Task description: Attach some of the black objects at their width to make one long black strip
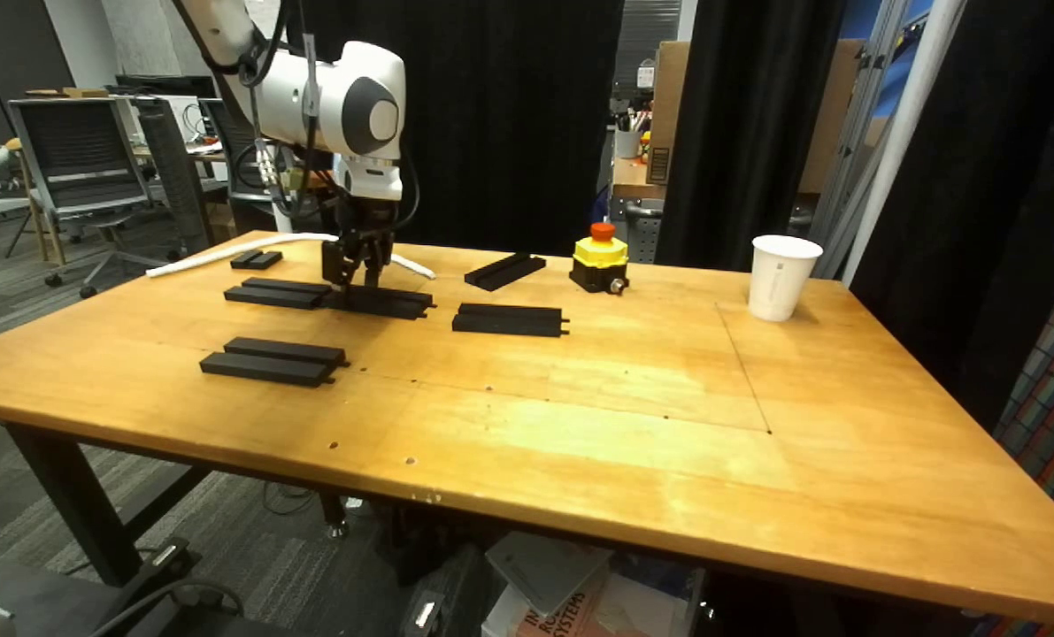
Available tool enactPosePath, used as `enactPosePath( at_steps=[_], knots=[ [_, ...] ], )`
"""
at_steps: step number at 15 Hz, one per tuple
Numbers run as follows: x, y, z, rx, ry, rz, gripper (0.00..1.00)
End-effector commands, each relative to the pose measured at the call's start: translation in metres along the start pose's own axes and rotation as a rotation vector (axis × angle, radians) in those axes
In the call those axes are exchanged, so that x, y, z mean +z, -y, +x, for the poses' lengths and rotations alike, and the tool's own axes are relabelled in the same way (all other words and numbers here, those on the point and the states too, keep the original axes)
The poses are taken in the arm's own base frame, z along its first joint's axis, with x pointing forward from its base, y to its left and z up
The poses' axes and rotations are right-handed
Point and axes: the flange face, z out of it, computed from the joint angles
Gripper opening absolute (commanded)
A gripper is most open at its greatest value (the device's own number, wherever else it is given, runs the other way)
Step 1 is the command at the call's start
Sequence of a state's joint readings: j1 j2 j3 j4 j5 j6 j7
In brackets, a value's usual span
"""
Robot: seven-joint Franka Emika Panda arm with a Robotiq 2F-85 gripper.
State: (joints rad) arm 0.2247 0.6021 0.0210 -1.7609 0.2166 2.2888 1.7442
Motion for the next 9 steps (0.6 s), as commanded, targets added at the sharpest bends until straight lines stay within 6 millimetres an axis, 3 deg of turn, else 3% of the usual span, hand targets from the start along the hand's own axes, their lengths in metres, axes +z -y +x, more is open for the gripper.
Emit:
enactPosePath(
  at_steps=[1, 9],
  knots=[
    [0.010, -0.003, -0.003, -0.010, -0.013, 0.005, 0.47],
    [0.013, -0.011, -0.017, -0.070, -0.007, 0.014, 0.47]
  ],
)
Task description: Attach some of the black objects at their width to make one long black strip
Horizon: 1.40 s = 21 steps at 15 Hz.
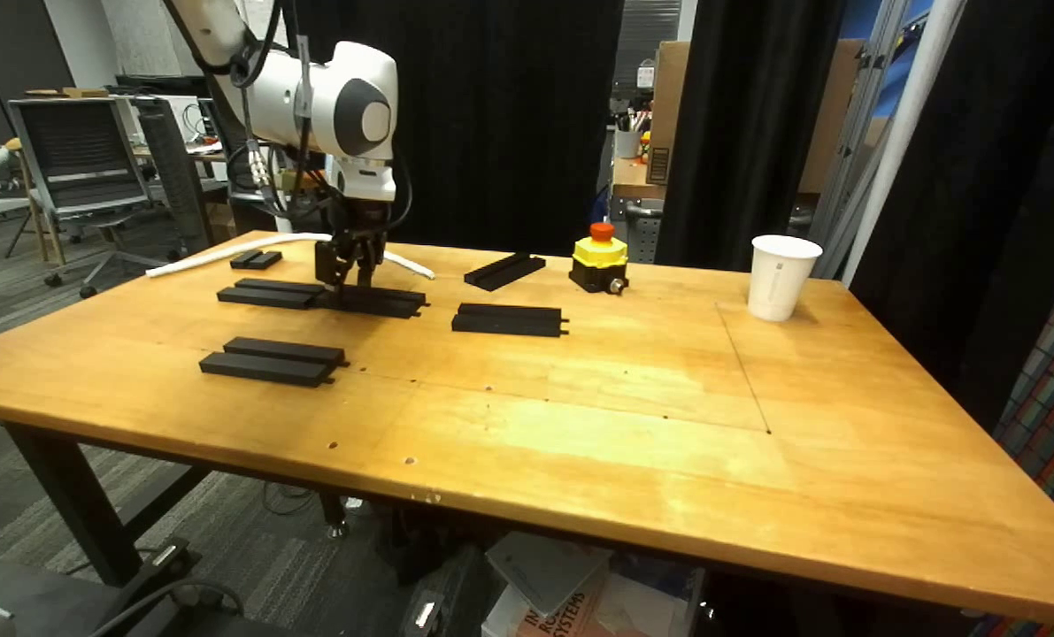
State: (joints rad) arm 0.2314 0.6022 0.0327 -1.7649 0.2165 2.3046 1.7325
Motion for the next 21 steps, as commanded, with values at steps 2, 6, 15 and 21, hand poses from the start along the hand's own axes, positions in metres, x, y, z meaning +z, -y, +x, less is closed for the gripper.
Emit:
enactPosePath(
  at_steps=[2, 6, 15, 21],
  knots=[
    [0.011, -0.011, -0.005, -0.052, -0.010, 0.010, 0.47],
    [0.012, -0.014, -0.003, -0.085, -0.006, 0.042, 0.47],
    [-0.003, -0.022, -0.005, -0.184, 0.008, 0.132, 0.47],
    [-0.012, -0.024, -0.009, -0.205, 0.015, 0.144, 0.47]
  ],
)
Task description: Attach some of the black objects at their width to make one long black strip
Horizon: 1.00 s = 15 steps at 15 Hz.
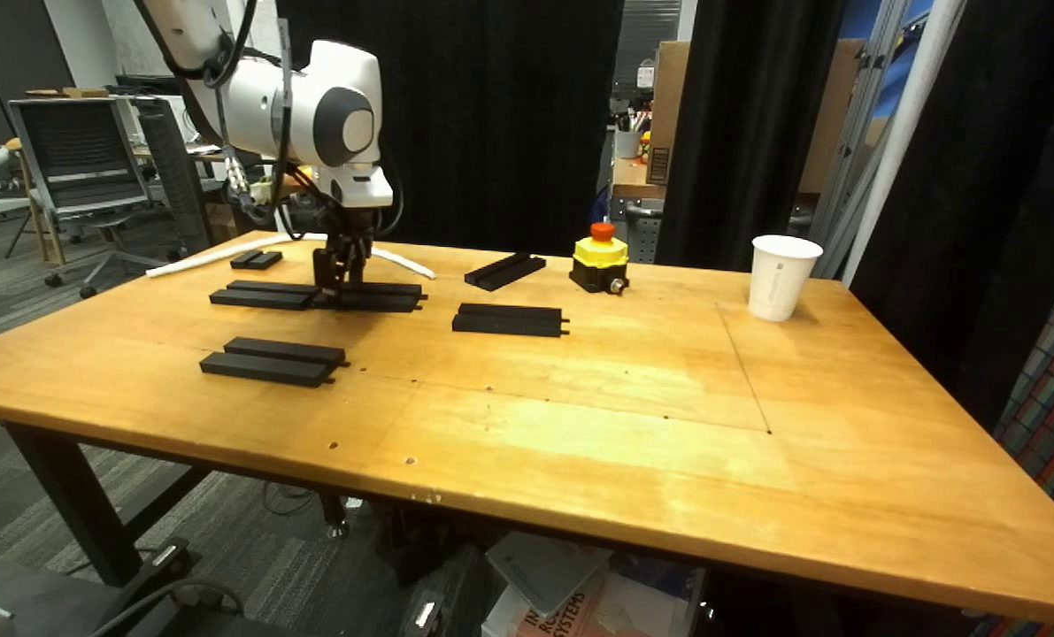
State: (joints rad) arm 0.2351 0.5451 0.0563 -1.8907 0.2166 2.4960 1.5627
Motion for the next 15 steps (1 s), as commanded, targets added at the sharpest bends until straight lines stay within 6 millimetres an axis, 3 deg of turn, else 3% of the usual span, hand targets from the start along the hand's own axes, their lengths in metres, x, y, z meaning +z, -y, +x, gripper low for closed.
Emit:
enactPosePath(
  at_steps=[1, 8, 15],
  knots=[
    [-0.014, -0.004, -0.005, -0.022, 0.006, 0.028, 0.47],
    [-0.028, -0.006, -0.010, -0.013, 0.015, 0.024, 0.47],
    [-0.021, -0.015, -0.029, 0.012, 0.077, -0.042, 0.47]
  ],
)
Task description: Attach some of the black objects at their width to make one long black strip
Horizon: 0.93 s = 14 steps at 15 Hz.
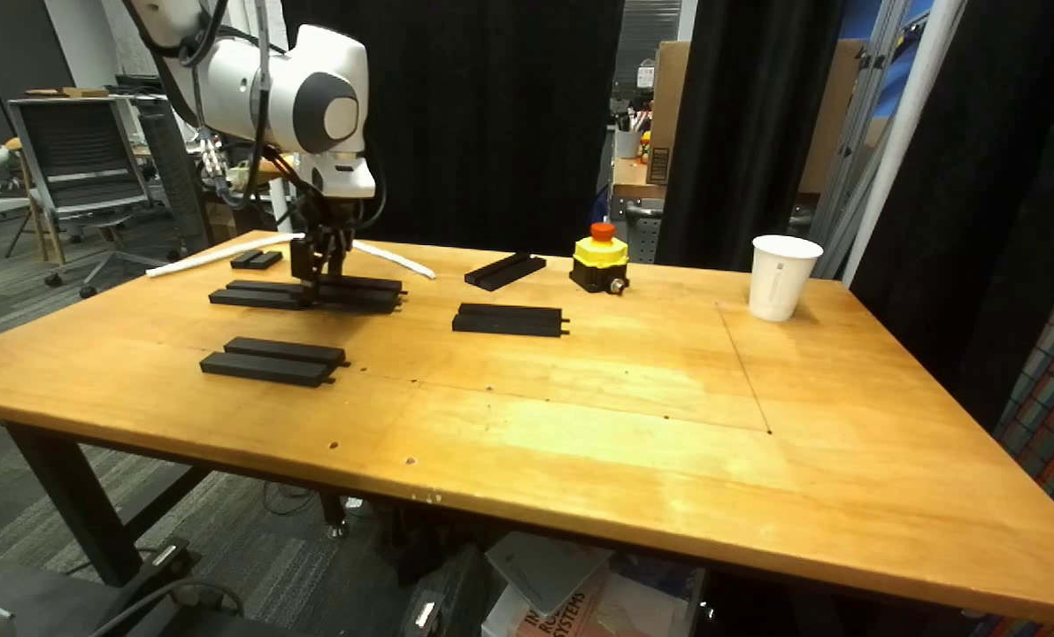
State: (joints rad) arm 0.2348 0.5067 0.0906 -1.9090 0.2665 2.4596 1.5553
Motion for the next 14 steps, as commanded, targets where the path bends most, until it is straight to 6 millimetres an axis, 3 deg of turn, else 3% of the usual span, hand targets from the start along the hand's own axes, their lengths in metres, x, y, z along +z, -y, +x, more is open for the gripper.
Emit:
enactPosePath(
  at_steps=[1, 14],
  knots=[
    [-0.009, -0.007, -0.008, 0.015, 0.030, -0.022, 0.47],
    [-0.023, -0.003, 0.007, 0.043, 0.018, -0.046, 0.47]
  ],
)
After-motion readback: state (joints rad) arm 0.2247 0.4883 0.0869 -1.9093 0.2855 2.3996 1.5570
